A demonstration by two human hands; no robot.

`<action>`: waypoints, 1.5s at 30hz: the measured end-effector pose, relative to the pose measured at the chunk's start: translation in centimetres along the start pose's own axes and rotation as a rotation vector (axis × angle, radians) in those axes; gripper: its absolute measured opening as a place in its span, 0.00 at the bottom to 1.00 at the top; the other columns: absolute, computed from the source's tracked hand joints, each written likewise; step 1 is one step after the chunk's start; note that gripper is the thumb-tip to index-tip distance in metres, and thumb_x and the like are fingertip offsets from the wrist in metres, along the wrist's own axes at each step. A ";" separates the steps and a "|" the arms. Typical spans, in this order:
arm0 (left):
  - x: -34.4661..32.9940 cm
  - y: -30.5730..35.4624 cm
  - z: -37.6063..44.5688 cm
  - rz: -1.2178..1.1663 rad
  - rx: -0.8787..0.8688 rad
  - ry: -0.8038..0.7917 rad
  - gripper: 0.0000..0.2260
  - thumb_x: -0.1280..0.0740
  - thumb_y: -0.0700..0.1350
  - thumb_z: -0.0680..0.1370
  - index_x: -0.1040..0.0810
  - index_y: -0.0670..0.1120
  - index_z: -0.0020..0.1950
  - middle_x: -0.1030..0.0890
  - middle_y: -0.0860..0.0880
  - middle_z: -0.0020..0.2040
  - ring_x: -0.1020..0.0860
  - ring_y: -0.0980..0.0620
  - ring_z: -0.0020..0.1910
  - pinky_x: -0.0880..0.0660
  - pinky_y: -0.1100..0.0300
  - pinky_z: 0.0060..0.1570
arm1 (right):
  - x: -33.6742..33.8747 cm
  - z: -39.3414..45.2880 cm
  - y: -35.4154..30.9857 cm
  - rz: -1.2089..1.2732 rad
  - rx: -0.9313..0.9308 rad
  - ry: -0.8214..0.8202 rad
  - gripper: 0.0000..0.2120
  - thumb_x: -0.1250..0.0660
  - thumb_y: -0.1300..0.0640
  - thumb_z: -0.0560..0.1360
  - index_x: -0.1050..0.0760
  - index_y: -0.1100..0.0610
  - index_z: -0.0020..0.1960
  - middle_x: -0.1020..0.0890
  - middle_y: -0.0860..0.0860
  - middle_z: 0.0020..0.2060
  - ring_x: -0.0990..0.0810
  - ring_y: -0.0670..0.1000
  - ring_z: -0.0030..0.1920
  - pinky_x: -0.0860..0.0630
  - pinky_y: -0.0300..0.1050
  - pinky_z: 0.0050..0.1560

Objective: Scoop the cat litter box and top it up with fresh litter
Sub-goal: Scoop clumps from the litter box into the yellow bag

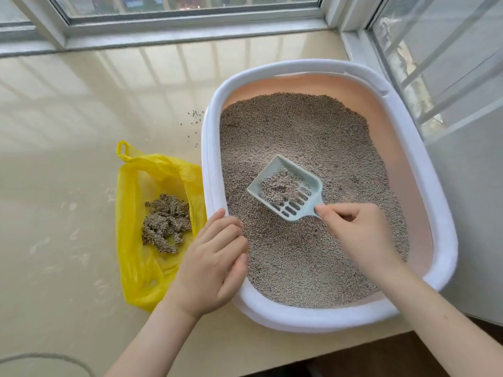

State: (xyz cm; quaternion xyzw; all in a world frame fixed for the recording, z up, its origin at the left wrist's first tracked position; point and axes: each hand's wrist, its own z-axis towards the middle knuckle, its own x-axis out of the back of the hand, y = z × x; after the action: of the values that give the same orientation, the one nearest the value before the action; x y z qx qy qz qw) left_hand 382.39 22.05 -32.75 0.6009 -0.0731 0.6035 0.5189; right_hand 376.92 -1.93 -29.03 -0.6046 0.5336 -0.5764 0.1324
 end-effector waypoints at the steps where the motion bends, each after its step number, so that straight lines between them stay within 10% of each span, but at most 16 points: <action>1: 0.0 0.0 0.0 0.001 0.001 0.003 0.11 0.43 0.41 0.77 0.23 0.42 0.40 0.24 0.48 0.42 0.25 0.48 0.55 0.40 0.51 0.71 | -0.1 -0.1 0.2 0.000 -0.005 0.014 0.16 0.33 0.49 0.76 0.18 0.58 0.37 0.34 0.53 0.24 0.39 0.49 0.27 0.44 0.44 0.33; 26: 0.7 0.2 -0.2 -0.093 0.004 0.073 0.06 0.38 0.38 0.76 0.22 0.40 0.44 0.22 0.47 0.47 0.24 0.48 0.58 0.37 0.50 0.70 | -1.5 -3.2 -2.1 0.001 -0.002 0.092 0.21 0.34 0.47 0.76 0.26 0.63 0.33 0.34 0.55 0.23 0.39 0.49 0.27 0.44 0.46 0.33; 33: 4.7 -3.2 -3.0 -0.056 0.583 0.578 0.10 0.37 0.38 0.74 0.22 0.41 0.54 0.23 0.48 0.54 0.25 0.49 0.56 0.32 0.63 0.60 | -4.6 -5.6 -8.2 -0.043 0.101 0.005 0.12 0.34 0.48 0.76 0.19 0.50 0.37 0.26 0.53 0.26 0.34 0.45 0.25 0.40 0.40 0.28; 39: 5.4 -7.1 -7.4 -0.241 1.089 0.364 0.23 0.34 0.51 0.71 0.30 0.48 0.66 0.26 0.50 0.61 0.28 0.51 0.62 0.31 0.55 0.61 | -9.9 -7.8 -11.2 -0.283 0.170 -0.057 0.10 0.36 0.49 0.74 0.24 0.54 0.41 0.22 0.49 0.28 0.27 0.50 0.33 0.33 0.46 0.37; 45: 4.3 -8.1 -8.5 -0.345 1.146 0.238 0.28 0.31 0.46 0.72 0.34 0.50 0.71 0.26 0.52 0.64 0.27 0.52 0.61 0.28 0.50 0.60 | -15.5 -8.7 -10.1 -0.664 0.308 0.025 0.07 0.30 0.58 0.73 0.28 0.54 0.39 0.22 0.53 0.28 0.22 0.59 0.28 0.42 0.43 0.30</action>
State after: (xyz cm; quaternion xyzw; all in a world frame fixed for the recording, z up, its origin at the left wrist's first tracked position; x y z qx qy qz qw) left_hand 383.78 34.09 -35.89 0.7162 0.4200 0.5171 0.2079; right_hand 378.19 18.38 -27.15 -0.7106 0.2167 -0.6690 0.0209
